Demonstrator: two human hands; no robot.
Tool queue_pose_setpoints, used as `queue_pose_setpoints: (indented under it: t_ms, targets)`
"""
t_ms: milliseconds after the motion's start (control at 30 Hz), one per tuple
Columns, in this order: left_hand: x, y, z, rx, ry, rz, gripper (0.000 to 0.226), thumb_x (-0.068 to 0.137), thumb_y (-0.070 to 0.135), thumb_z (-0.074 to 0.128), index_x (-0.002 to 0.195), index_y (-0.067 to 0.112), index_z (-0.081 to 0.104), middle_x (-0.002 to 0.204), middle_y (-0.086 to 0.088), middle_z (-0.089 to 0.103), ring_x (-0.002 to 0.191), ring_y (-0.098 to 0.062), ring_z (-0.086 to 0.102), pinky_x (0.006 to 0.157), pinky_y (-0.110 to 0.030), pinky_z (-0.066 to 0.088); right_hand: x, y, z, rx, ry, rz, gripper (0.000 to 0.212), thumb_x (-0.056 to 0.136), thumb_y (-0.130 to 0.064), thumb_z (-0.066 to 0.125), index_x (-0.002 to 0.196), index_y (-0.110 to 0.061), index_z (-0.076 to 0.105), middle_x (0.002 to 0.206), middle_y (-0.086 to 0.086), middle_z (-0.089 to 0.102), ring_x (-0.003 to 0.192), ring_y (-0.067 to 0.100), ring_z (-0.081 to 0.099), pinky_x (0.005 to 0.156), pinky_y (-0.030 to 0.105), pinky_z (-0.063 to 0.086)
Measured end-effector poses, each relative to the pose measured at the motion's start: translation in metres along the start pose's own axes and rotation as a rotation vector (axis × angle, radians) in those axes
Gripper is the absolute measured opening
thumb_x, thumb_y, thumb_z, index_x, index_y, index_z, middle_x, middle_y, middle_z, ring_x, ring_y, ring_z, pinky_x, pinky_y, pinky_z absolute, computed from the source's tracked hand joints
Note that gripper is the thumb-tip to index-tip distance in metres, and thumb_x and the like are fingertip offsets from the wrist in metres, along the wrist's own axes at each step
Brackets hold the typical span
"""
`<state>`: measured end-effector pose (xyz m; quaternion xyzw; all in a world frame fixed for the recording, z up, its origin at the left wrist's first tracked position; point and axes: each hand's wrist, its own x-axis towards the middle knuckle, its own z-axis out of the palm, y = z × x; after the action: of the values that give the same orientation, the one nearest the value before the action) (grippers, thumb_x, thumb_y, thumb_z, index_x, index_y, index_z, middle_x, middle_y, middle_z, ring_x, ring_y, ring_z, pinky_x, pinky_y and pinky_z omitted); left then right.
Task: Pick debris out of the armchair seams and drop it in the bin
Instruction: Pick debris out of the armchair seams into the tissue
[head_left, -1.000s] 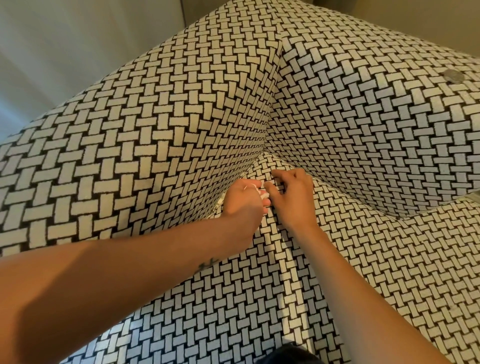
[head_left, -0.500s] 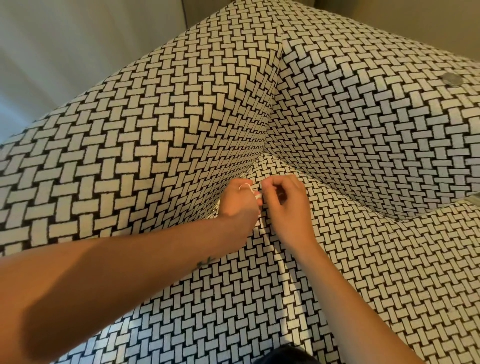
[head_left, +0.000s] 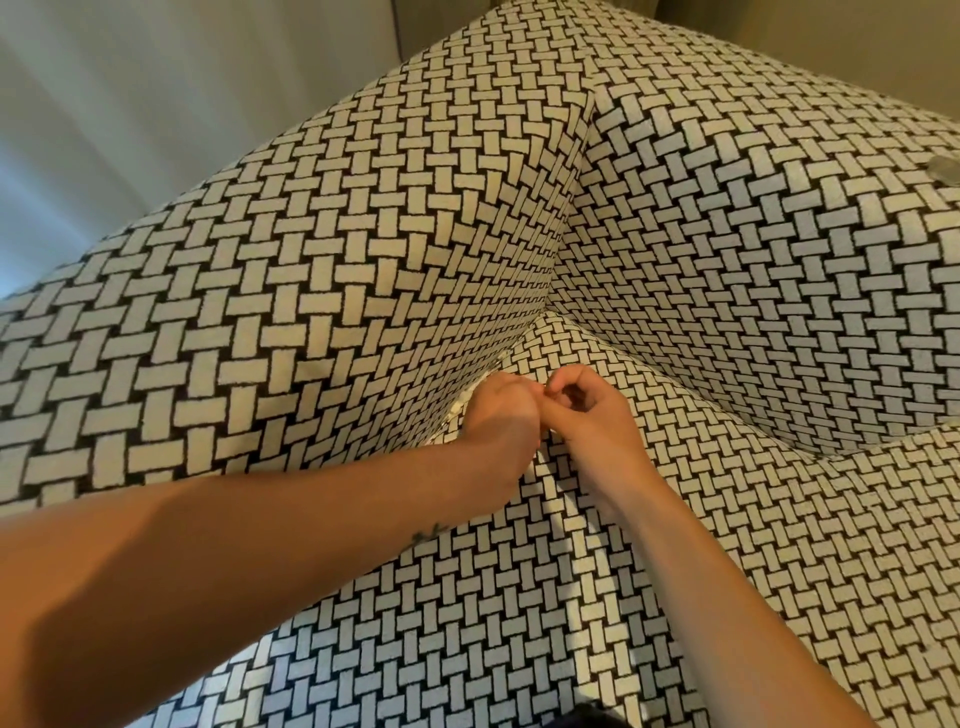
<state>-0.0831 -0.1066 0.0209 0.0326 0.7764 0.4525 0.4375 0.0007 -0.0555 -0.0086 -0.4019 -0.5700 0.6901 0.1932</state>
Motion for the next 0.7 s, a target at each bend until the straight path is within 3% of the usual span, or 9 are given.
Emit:
queue_pose_setpoints:
  t_ms: [133,167,233,333,400,500,600,700]
  targets:
    - [0.001,-0.005,-0.002,0.010,0.052,0.021,0.023,0.099,0.014,0.039,0.106,0.020,0.060,0.090,-0.006,0.063,0.079,-0.020,0.055,0.075,-0.036,0.051,0.013,0.002,-0.004,0.206,-0.064,0.043,0.008,0.090,-0.011,0.070,0.096,-0.012,0.065,0.090,0.006,0.065,0.085,0.018,0.062,0.083,0.032,0.053]
    - [0.002,-0.007,-0.001,0.008,0.056,0.023,0.025,0.097,0.011,0.039,0.105,0.020,0.061,0.093,-0.006,0.064,0.082,-0.022,0.056,0.081,-0.038,0.053,0.019,0.003,-0.003,0.123,-0.020,-0.001,0.006,0.092,-0.011,0.067,0.098,-0.013,0.066,0.093,0.003,0.067,0.087,0.018,0.063,0.084,0.031,0.053]
    - [0.003,-0.009,-0.001,0.005,0.066,0.019,0.025,0.094,0.009,0.039,0.097,0.022,0.060,0.095,-0.008,0.066,0.086,-0.025,0.059,0.086,-0.041,0.054,0.033,0.006,0.000,-0.279,0.070,-0.170,0.014,0.096,-0.012,0.061,0.107,-0.019,0.068,0.105,-0.005,0.067,0.100,0.015,0.062,0.089,0.029,0.053]
    - [0.007,-0.008,-0.002,-0.019,0.103,0.016,0.016,0.095,0.015,0.043,0.095,0.021,0.058,0.092,-0.011,0.065,0.084,-0.026,0.059,0.075,-0.038,0.052,0.052,0.010,0.006,-0.717,0.024,-0.333,0.024,0.097,-0.021,0.057,0.119,-0.024,0.068,0.118,-0.010,0.061,0.120,0.011,0.044,0.108,0.034,0.037]
    - [0.009,-0.008,-0.003,-0.019,0.133,0.023,0.017,0.095,0.012,0.045,0.103,0.017,0.059,0.099,-0.012,0.066,0.087,-0.026,0.060,0.073,-0.034,0.048,0.061,0.012,0.007,-0.824,0.002,-0.345,0.027,0.097,-0.026,0.057,0.123,-0.024,0.067,0.122,-0.009,0.059,0.124,0.012,0.039,0.112,0.034,0.029]
    - [0.012,-0.011,-0.004,-0.005,0.150,0.037,0.017,0.095,0.009,0.044,0.103,0.016,0.058,0.107,-0.012,0.067,0.097,-0.030,0.064,0.082,-0.038,0.052,0.067,0.014,0.008,-1.009,-0.002,-0.401,0.035,0.100,-0.031,0.052,0.132,-0.021,0.063,0.135,-0.007,0.055,0.132,0.015,0.035,0.112,0.031,0.021]
    - [0.014,-0.012,-0.004,0.006,0.156,0.052,0.016,0.097,0.010,0.042,0.095,0.020,0.053,0.102,-0.012,0.064,0.087,-0.026,0.058,0.074,-0.036,0.048,0.070,0.015,0.011,-1.159,-0.011,-0.413,0.046,0.102,-0.037,0.046,0.142,-0.016,0.055,0.150,-0.002,0.044,0.143,0.018,0.026,0.120,0.036,0.014]
    - [0.015,-0.013,-0.005,0.008,0.167,0.069,0.011,0.102,0.014,0.041,0.100,0.019,0.051,0.094,-0.011,0.058,0.083,-0.023,0.052,0.070,-0.030,0.040,0.076,0.018,0.015,-1.274,-0.005,-0.387,0.054,0.102,-0.043,0.041,0.145,-0.013,0.049,0.158,0.003,0.033,0.149,0.022,0.017,0.122,0.038,0.006]
